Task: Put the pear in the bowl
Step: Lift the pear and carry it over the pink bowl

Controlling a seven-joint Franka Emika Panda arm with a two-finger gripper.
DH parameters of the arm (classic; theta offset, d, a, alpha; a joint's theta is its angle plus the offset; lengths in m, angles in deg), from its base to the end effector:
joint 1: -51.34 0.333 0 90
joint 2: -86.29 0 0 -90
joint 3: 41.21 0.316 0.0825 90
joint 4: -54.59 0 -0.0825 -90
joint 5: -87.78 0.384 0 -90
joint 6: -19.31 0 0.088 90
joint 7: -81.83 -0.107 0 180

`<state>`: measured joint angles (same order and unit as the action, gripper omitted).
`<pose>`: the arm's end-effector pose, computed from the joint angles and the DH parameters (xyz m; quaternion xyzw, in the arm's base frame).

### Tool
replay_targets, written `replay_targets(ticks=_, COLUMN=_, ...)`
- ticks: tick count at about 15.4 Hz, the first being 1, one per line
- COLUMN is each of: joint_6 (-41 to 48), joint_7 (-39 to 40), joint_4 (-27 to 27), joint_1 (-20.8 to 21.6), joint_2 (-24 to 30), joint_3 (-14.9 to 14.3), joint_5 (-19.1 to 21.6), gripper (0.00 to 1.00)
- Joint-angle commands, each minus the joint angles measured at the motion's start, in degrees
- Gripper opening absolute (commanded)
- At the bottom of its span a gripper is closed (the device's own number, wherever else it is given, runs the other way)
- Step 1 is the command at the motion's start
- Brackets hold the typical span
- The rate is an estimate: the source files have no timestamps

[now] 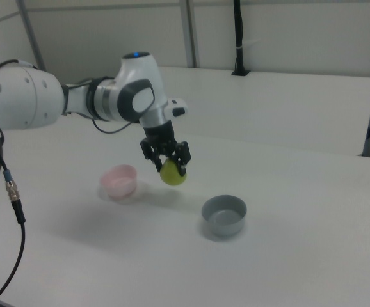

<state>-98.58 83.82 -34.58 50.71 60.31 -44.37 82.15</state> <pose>0.6868 -0.0455 0.3905 0.9981 0.0093 0.0212 0.0571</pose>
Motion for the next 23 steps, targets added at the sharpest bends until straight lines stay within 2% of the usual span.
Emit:
replay_targets(ticks=1, joint_6=5.6, joint_7=0.4, joint_4=-0.6, joint_1=0.9, joint_2=5.2, joint_3=1.5, joint_5=-0.6, gripper=0.43)
replay_targets(ticks=8, joint_6=6.6, joint_7=-10.1, joint_4=-1.6, joint_1=1.3, joint_2=5.8, joint_3=10.3, joint_5=-4.1, gripper=0.43)
replay_targets(ticks=11, joint_6=6.2, joint_7=-11.6, joint_4=-2.2, joint_1=1.9, joint_2=5.5, joint_3=12.1, joint_5=-4.1, gripper=0.43)
replay_targets(ticks=17, joint_6=2.0, joint_7=-13.1, joint_4=-4.0, joint_1=5.1, joint_2=2.7, joint_3=12.2, joint_5=-4.7, gripper=0.47)
replay_targets(ticks=20, joint_6=1.1, joint_7=-13.5, joint_4=-4.3, joint_1=5.3, joint_2=1.7, joint_3=12.2, joint_5=-5.6, gripper=0.47)
replay_targets(ticks=23, joint_6=-0.4, joint_7=-13.5, joint_4=-4.3, joint_1=5.4, joint_2=0.8, joint_3=12.2, joint_5=-6.4, gripper=0.53)
